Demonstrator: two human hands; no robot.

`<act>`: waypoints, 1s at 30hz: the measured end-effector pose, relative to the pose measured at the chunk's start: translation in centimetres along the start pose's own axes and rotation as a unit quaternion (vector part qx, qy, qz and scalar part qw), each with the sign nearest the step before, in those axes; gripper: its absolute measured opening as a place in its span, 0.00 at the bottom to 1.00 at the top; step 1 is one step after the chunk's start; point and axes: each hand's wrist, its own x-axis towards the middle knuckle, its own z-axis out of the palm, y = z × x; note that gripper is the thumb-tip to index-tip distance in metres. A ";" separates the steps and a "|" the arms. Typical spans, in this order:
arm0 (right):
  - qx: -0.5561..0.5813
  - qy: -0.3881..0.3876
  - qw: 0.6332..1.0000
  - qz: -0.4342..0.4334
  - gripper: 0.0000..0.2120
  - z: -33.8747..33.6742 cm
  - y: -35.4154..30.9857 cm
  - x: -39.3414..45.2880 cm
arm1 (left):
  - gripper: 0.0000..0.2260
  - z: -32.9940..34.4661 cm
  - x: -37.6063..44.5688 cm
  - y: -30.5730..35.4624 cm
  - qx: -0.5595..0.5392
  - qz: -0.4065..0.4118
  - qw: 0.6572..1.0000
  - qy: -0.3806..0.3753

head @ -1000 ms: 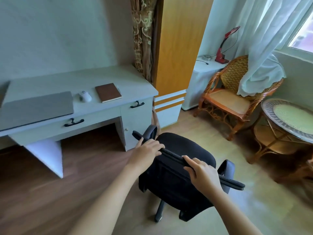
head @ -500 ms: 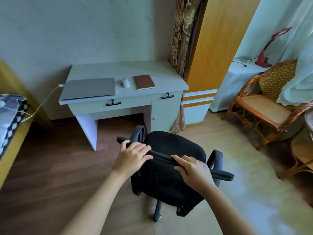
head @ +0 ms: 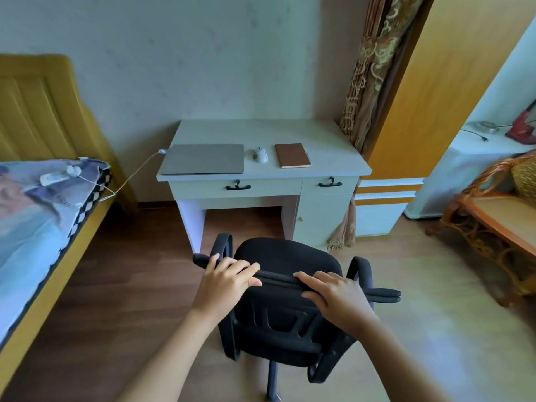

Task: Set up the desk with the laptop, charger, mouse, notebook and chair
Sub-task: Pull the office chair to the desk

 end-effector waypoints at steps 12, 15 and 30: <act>0.024 -0.063 0.998 -0.016 0.26 2.9 0.0 15.3 | 0.16 2.7 3.7 -10.0 0.068 -0.090 0.992 -0.048; 0.038 -0.080 0.996 -0.016 0.30 3.6 0.0 18.7 | 0.17 3.1 5.0 -12.4 0.060 -0.111 0.989 -0.082; 0.028 -0.047 0.998 0.009 0.20 5.6 0.2 28.6 | 0.17 5.8 10.7 -19.9 0.011 -0.197 0.968 -0.153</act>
